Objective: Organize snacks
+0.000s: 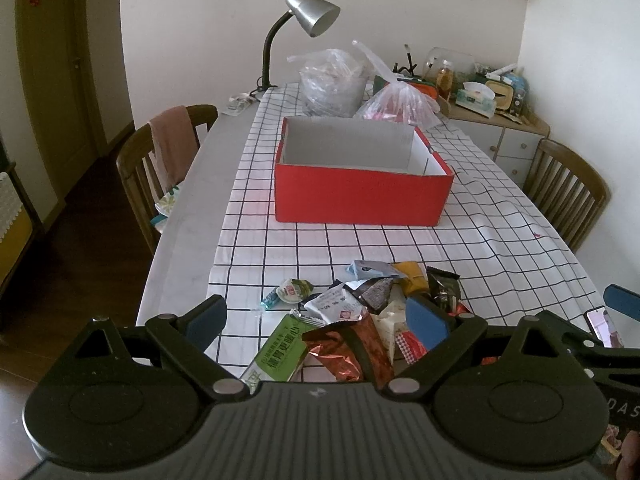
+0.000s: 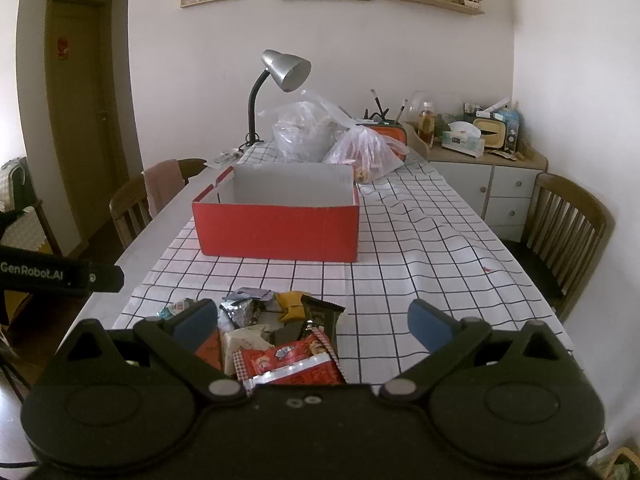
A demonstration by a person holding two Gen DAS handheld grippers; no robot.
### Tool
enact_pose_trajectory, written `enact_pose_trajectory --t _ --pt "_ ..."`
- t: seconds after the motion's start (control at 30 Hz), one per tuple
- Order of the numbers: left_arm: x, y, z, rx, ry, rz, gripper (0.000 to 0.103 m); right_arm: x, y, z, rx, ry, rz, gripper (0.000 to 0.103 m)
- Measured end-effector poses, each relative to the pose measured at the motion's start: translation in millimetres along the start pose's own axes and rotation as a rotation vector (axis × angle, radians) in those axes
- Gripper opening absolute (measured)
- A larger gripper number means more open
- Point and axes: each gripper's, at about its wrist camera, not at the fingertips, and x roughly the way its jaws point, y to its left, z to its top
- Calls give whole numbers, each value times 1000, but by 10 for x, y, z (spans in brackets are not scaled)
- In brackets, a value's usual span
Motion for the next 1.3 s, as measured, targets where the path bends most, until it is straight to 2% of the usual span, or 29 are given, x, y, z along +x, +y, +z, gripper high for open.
enact_pose_trajectory --t 0.47,1.03,1.3 --pt "8 -13 -18 1 1 2 97 17 -9 0 -8 5 15 102" --pt "-85 -87 -6 10 -40 -15 97 -15 -18 169 44 -66 35 102" --pt "-102 -82 -22 12 -43 -16 97 -12 -14 144 46 -53 30 102"
